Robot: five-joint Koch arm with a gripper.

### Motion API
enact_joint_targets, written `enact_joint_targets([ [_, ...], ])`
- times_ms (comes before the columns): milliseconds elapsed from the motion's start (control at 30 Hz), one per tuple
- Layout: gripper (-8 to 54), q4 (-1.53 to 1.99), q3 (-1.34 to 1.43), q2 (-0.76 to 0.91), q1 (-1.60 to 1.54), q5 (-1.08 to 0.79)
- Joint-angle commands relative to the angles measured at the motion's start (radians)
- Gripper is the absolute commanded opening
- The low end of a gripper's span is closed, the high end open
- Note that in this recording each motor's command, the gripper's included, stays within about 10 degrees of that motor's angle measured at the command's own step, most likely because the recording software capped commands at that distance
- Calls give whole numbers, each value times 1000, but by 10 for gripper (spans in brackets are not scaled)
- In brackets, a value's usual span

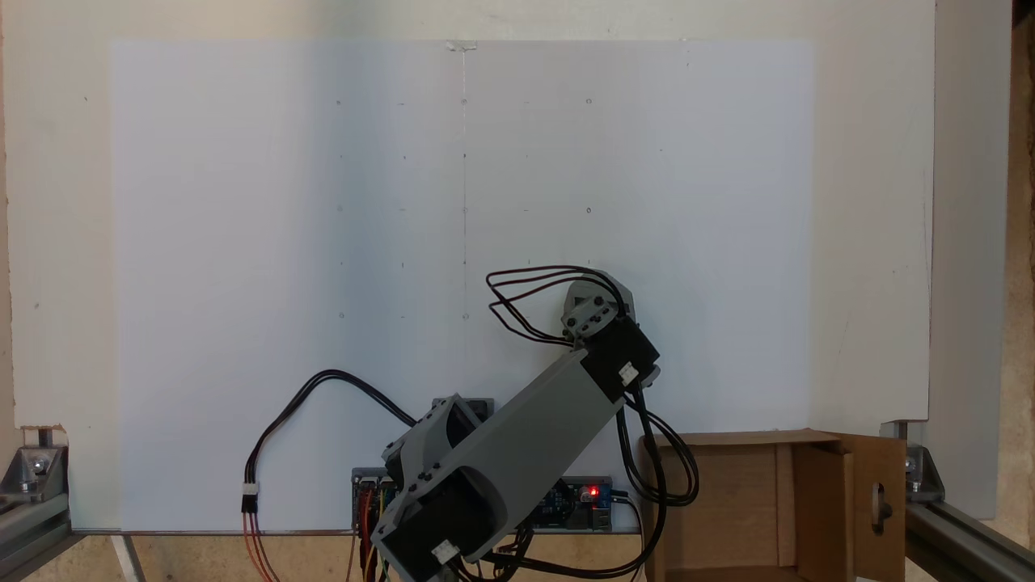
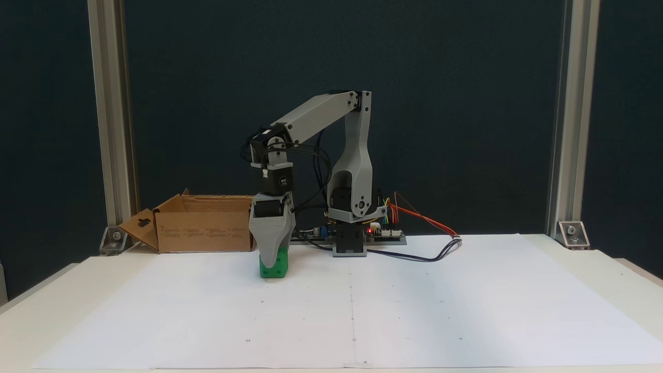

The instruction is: Grasp a green dice and put it in the bin.

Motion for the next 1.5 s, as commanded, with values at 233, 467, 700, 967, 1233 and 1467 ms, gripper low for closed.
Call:
enact_joint_targets([
  [233, 415, -35, -64, -12, 0, 57],
  [467, 388, -52, -66, -38, 2, 57],
  [700, 386, -52, -64, -60, 0, 57],
  [967, 340, -71, -64, -63, 3, 55],
  [1233, 316, -83, -64, -66, 9, 55],
  [1467, 262, -94, -64, -66, 14, 57],
])
